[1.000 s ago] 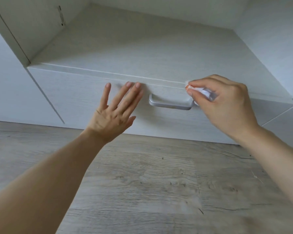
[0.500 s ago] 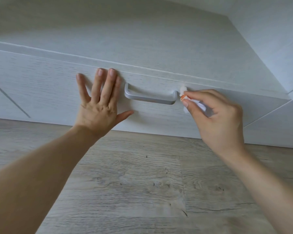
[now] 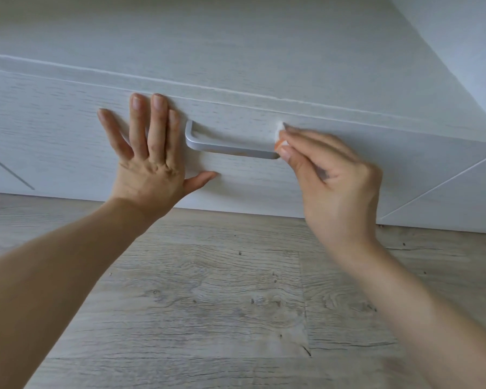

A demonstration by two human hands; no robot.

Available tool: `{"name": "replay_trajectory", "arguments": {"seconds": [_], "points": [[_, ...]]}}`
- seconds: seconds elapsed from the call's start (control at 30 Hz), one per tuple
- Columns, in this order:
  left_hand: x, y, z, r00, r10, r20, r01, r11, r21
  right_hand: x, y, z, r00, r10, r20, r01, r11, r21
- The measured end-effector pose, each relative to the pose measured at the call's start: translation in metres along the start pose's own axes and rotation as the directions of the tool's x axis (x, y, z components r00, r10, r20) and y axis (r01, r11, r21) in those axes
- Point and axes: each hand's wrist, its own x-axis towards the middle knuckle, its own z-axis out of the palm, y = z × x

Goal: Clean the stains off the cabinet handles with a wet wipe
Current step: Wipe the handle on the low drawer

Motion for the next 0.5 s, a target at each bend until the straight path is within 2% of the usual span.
{"name": "replay_trajectory", "arguments": {"seconds": [0.07, 0.17, 0.27, 0.5], "points": [[0.002, 0.000, -0.001, 1.000, -0.002, 0.010, 0.002, 1.000, -0.016, -0.001, -0.002, 0.001, 0.999, 0.033, -0.018, -0.033, 0.999, 0.025], [-0.001, 0.000, -0.001, 1.000, 0.000, 0.008, 0.000, 1.000, -0.026, -0.016, 0.001, -0.010, 1.000, -0.019, 0.024, 0.020, 0.999, -0.038], [0.000, 0.000, -0.002, 1.000, 0.001, 0.013, -0.001, 1.000, -0.026, -0.022, 0.011, -0.021, 1.000, -0.020, 0.014, 0.020, 0.999, -0.030], [0.000, 0.000, -0.001, 1.000, -0.006, 0.016, 0.006, 1.000, -0.022, -0.008, 0.014, -0.013, 0.965, -0.263, -0.019, 0.259, 0.958, -0.124]]}}
